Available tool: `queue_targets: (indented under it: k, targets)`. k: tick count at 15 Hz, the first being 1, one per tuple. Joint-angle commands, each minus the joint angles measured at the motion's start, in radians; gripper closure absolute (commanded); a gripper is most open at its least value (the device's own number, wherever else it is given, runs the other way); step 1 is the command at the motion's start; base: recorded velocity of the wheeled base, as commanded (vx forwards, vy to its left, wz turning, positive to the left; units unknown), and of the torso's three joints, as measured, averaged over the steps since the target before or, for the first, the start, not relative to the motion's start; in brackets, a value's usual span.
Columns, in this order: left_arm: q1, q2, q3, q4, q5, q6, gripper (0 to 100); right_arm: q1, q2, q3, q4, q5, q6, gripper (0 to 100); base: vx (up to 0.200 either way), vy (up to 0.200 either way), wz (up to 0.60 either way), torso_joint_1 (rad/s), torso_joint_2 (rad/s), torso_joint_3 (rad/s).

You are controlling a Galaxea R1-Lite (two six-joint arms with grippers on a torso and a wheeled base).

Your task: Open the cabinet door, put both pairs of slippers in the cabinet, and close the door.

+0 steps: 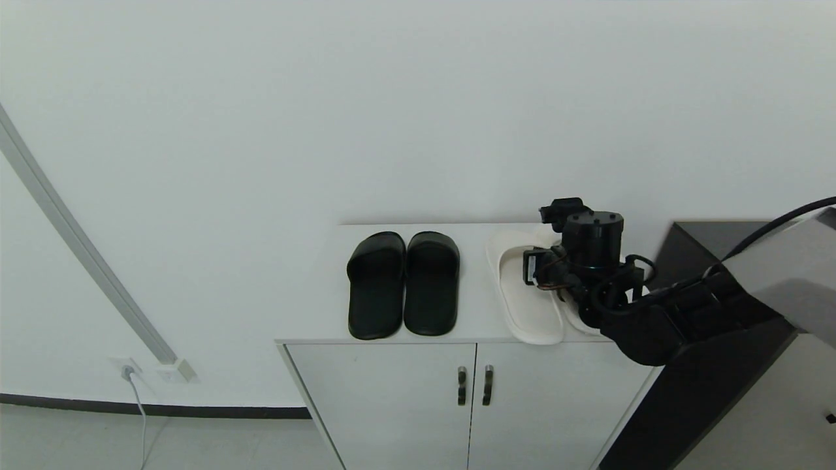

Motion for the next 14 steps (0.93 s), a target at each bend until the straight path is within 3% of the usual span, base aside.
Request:
queue_targets:
  k: [1,8,14]
  targets:
    - [0.000,0.000,0.000,0.000,0.000,0.001,0,0.057,-0.159,0.135,-0.004,0.057,0.000,100,0.000,0.000,0.00,0.000,0.00,0.000]
    - [0.000,0.000,0.000,0.000,-0.001,0.001,0,0.189,-0.392,0.416,0.005,0.302,0.000,100,0.000,0.000,0.00,0.000,0.00,0.000]
    - [0.000,0.001,0.000,0.000,-0.009,0.001,0,0.198,-0.449,0.497,0.016,0.368,0.000,100,0.000,0.000,0.00,0.000,0.00,0.000]
